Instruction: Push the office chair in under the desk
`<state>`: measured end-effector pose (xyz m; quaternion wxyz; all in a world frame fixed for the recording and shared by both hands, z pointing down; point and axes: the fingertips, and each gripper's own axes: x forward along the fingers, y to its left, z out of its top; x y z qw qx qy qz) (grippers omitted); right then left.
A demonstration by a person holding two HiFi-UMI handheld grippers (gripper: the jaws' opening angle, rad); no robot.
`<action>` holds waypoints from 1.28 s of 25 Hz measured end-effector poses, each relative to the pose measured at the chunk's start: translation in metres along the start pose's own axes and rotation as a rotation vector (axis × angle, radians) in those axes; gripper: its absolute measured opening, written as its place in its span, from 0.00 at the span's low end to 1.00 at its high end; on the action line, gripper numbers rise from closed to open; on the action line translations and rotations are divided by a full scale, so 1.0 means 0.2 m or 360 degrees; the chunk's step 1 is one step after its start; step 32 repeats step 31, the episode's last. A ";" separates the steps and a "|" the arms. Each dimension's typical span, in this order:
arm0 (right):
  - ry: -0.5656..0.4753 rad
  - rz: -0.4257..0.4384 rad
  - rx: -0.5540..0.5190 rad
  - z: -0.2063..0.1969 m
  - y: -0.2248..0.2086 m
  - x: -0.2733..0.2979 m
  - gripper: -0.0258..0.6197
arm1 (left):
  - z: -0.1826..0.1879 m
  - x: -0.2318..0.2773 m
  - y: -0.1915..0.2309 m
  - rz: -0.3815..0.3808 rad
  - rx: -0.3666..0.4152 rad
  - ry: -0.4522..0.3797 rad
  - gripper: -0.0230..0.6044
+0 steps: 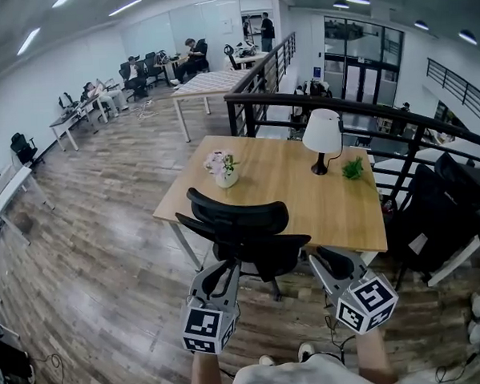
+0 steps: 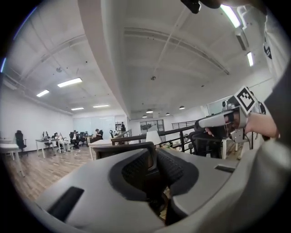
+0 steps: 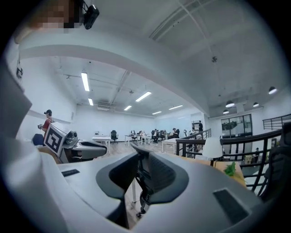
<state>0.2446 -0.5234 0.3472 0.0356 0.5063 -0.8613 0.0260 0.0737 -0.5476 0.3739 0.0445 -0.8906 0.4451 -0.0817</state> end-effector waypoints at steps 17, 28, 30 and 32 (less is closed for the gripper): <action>0.0089 0.0016 -0.0158 -0.01 0.05 -0.01 0.07 | 0.11 0.03 -0.11 -0.0001 0.0089 -0.0024 0.06; 0.0118 0.0034 -0.0188 -0.03 0.05 0.02 0.07 | 0.09 0.07 -0.14 -0.0009 0.0079 0.0001 0.06; 0.0122 0.0045 -0.0185 -0.03 0.06 0.03 0.07 | 0.09 0.07 -0.14 -0.0014 0.0067 -0.0001 0.06; 0.0124 0.0050 -0.0184 -0.04 0.06 0.03 0.07 | 0.09 0.08 -0.15 -0.0016 0.0059 -0.0004 0.06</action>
